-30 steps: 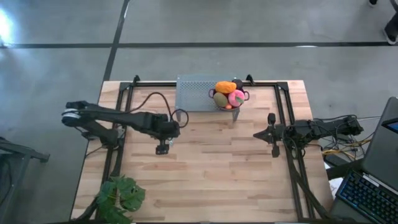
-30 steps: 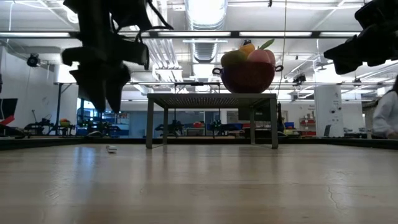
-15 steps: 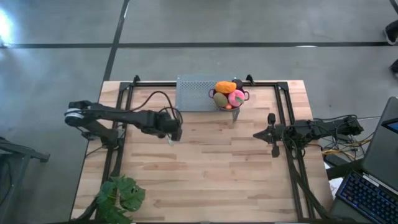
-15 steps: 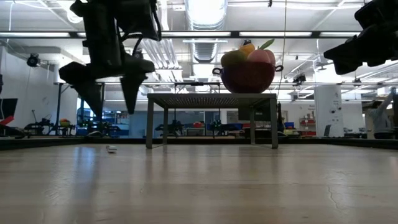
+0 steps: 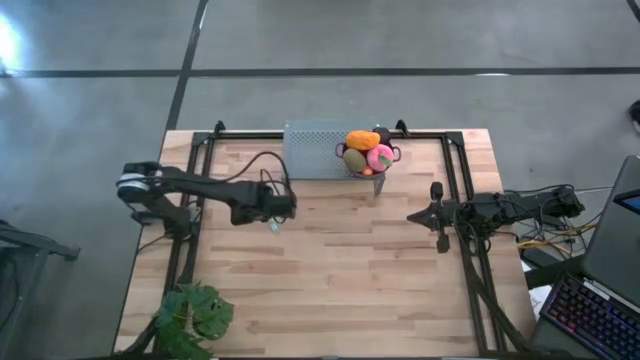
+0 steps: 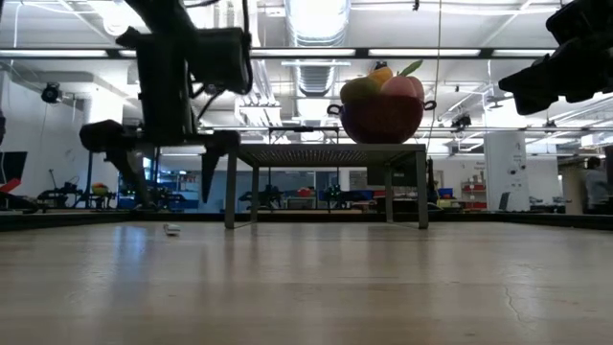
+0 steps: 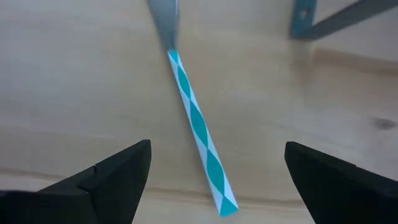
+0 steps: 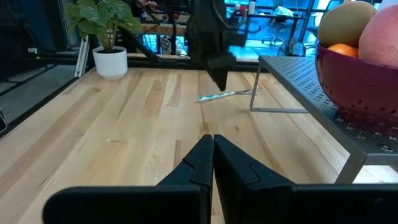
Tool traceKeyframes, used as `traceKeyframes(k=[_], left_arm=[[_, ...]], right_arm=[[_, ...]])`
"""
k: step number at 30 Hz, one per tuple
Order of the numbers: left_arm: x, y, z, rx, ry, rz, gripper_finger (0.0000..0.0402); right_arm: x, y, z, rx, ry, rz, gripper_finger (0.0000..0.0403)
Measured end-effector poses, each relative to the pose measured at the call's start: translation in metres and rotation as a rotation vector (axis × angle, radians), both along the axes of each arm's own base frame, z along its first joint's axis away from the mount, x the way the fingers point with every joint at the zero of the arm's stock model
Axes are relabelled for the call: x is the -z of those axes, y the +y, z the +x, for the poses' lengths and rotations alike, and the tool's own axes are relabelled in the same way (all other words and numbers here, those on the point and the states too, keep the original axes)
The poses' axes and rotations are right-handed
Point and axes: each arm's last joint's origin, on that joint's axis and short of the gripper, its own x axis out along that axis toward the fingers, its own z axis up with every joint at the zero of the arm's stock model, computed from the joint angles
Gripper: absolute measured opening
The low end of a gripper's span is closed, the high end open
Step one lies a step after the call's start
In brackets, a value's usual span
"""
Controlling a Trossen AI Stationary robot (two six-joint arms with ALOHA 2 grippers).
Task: Pick & Place Fruit
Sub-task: Put the knife on the shelf
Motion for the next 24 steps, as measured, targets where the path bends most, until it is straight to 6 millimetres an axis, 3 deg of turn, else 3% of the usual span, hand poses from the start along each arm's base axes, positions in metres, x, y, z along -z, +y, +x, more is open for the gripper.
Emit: traceKeyframes(k=[11,18,24], left_arm=[[0.037,-0.004,0.015,-0.056,0.047,-0.096,0.0373],[0.042,-0.005,0.016,-0.072,0.061,-0.108,0.037],[0.038,-0.005,0.014,-0.072,0.051,-0.102,0.0338]], right_arm=[[0.0,0.0,0.0,0.0,0.0,-0.002,0.0009],[0.0,0.0,0.0,0.0,0.0,0.0,0.0008],[0.0,0.0,0.0,0.0,0.0,-0.002,0.0008]])
